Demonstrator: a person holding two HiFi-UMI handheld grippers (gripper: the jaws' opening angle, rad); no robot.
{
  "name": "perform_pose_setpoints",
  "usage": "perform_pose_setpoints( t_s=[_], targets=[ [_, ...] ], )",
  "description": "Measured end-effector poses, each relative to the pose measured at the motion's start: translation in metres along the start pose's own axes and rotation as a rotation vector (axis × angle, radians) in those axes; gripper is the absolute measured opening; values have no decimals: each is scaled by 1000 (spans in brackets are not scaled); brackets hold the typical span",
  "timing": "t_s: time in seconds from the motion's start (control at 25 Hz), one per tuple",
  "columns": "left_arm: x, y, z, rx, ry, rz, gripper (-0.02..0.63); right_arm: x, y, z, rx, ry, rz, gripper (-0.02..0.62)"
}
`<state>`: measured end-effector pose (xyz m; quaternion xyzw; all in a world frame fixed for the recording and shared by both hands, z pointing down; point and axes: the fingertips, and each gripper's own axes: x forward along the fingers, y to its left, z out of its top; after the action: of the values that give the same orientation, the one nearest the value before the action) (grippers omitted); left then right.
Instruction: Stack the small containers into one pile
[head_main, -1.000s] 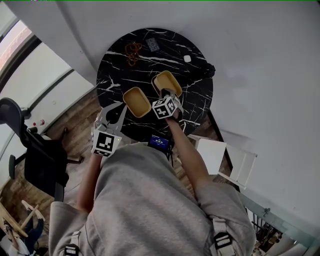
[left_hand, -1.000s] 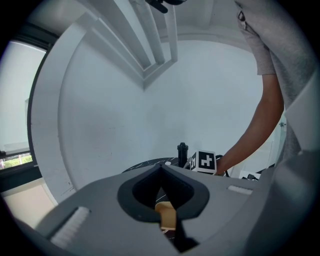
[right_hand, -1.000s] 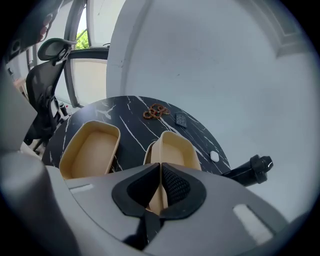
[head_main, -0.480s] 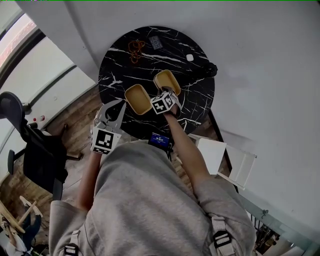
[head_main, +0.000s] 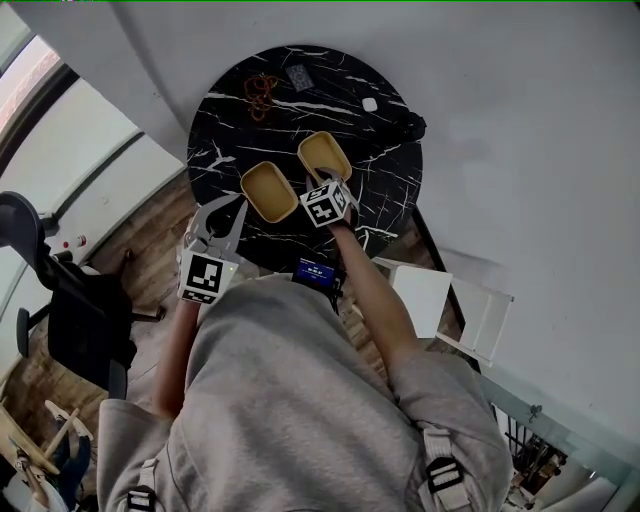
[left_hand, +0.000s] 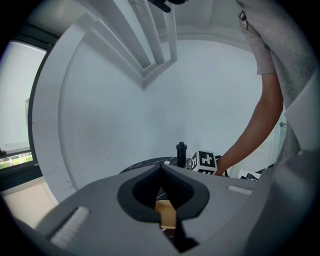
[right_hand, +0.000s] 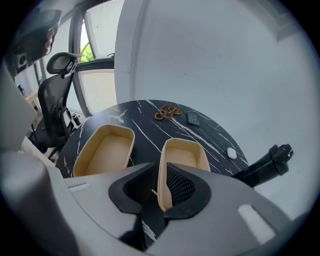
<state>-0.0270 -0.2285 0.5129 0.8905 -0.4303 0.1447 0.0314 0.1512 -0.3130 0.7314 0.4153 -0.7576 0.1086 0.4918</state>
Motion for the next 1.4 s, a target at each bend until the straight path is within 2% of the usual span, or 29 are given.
perform_pose_setpoints(
  t_s=[0.24,0.72,0.88,1.12,1.4],
  targets=[
    [5,-4,1,7,2,-15,0,-16,25,28,-61,-97,96,87],
    [0,1,-1,-3,1,6,0,-12,107,35,-187,-69,291,107],
    [-3,3,-2,-5,-2,9,0,-12,137,32,-239,-46,355,106],
    [-4,5,-5,-7,1,19,0,-3,175,28,-209,22,453,107],
    [-12,10,-10,-20,6,41,0,12,195,25,-238,107,469,106]
  ],
)
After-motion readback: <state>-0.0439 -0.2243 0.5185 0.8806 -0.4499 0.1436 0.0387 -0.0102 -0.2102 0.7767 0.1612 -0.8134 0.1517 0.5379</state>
